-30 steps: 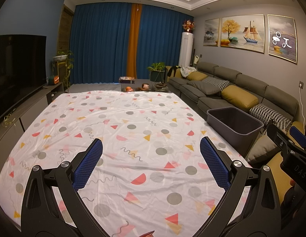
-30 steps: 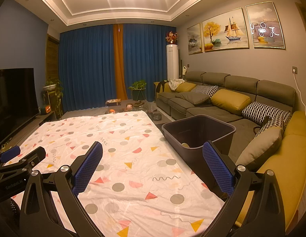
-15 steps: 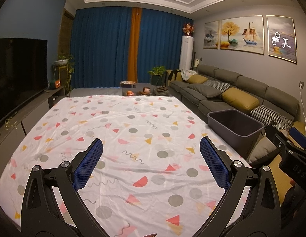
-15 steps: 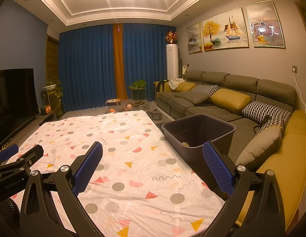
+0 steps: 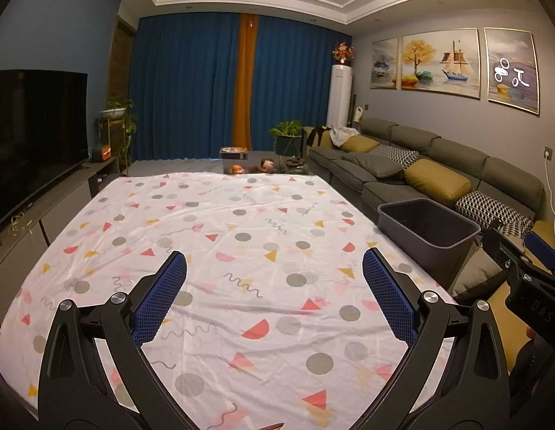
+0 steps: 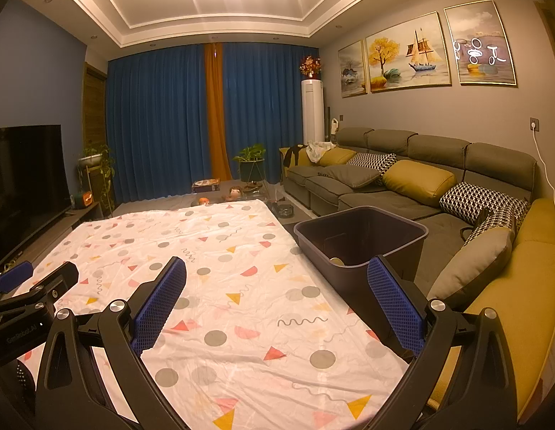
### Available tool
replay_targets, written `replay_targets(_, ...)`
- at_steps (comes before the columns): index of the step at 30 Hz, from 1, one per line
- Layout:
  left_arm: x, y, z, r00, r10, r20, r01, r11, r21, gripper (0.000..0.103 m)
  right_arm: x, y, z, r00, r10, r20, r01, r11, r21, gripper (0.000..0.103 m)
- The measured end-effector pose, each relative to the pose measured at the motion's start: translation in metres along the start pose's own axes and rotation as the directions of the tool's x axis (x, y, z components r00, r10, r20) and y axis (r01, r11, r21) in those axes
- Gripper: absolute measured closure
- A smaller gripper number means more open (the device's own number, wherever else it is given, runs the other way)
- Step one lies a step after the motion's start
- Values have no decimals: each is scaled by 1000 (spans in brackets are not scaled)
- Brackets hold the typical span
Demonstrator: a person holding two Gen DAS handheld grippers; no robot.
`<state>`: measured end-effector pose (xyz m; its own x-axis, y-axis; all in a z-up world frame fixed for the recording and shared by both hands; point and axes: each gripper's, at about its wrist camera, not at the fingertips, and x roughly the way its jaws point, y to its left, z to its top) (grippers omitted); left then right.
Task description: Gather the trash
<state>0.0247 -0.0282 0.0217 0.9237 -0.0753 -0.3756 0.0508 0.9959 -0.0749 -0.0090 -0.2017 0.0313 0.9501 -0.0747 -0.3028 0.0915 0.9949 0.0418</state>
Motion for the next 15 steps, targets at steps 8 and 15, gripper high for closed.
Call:
replay_targets(8, -1, 1, 3, 1000, 12, 3, -12, 1000, 2, 6, -2, 0, 0, 1000, 1, 2, -1, 1000, 1, 6)
replay_targets(15, 2, 10, 5, 999, 44, -13, -45, 998, -33, 6, -1, 0, 1, 1000, 0, 4, 0, 1000, 3, 6)
